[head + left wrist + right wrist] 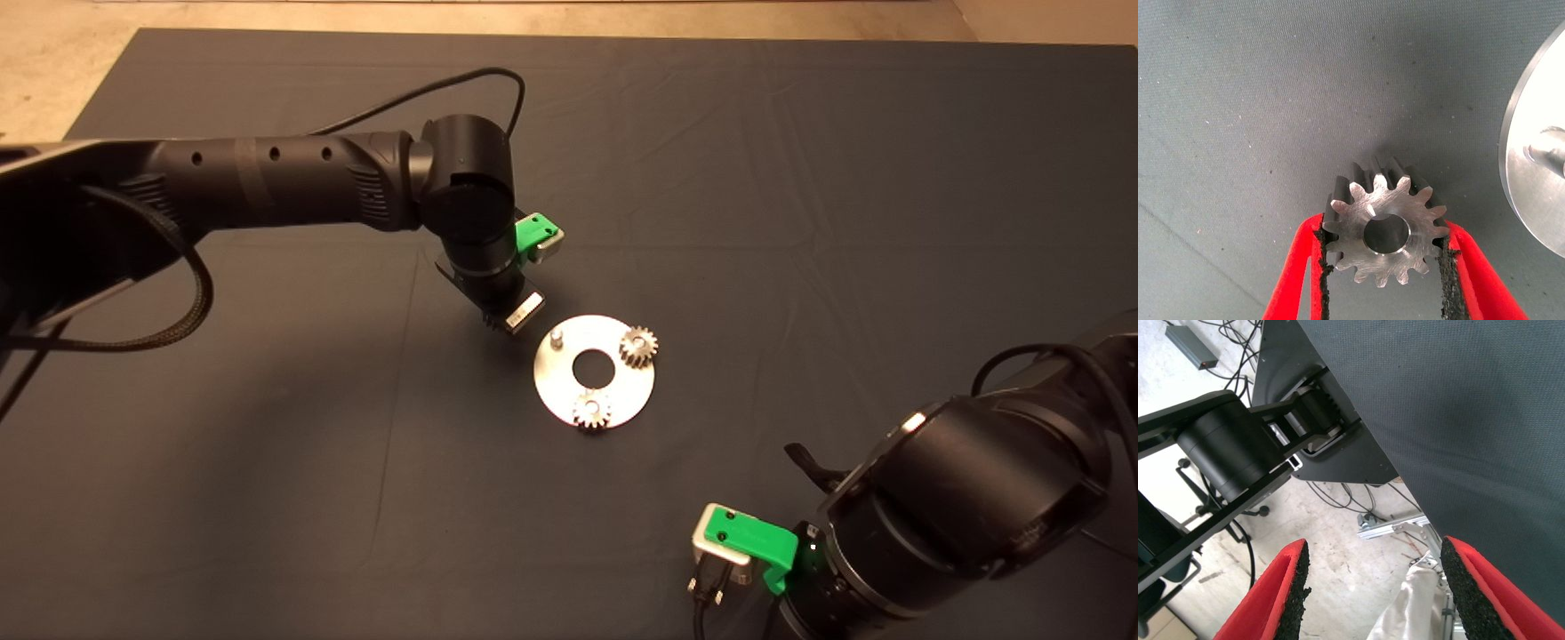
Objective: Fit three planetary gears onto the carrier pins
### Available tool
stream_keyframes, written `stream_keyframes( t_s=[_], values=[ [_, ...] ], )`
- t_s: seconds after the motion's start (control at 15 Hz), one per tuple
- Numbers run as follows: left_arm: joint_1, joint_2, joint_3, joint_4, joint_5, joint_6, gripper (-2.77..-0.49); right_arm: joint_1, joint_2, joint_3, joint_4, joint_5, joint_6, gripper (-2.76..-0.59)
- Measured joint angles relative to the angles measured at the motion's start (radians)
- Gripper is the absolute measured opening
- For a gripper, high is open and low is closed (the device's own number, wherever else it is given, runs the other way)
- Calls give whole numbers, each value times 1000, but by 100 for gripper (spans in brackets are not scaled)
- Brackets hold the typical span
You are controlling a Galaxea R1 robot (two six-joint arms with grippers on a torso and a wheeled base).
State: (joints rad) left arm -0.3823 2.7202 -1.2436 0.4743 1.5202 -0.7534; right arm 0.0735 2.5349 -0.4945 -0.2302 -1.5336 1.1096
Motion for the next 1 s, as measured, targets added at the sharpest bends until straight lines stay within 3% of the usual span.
stream_keyframes(
  t_s=[0.2,0.53,0.67,1.0],
  values=[
    [0,4,0,0,3,0,-249,6,0,14,0,0,-3,-191],
    [-4,51,18,0,5,-9,-250,15,0,26,0,0,-6,-191],
    [-12,71,33,1,3,-18,-250,15,0,33,0,0,-6,-191],
    [-38,69,54,0,6,-28,-250,15,-3,43,0,0,-7,-191]
  ],
)
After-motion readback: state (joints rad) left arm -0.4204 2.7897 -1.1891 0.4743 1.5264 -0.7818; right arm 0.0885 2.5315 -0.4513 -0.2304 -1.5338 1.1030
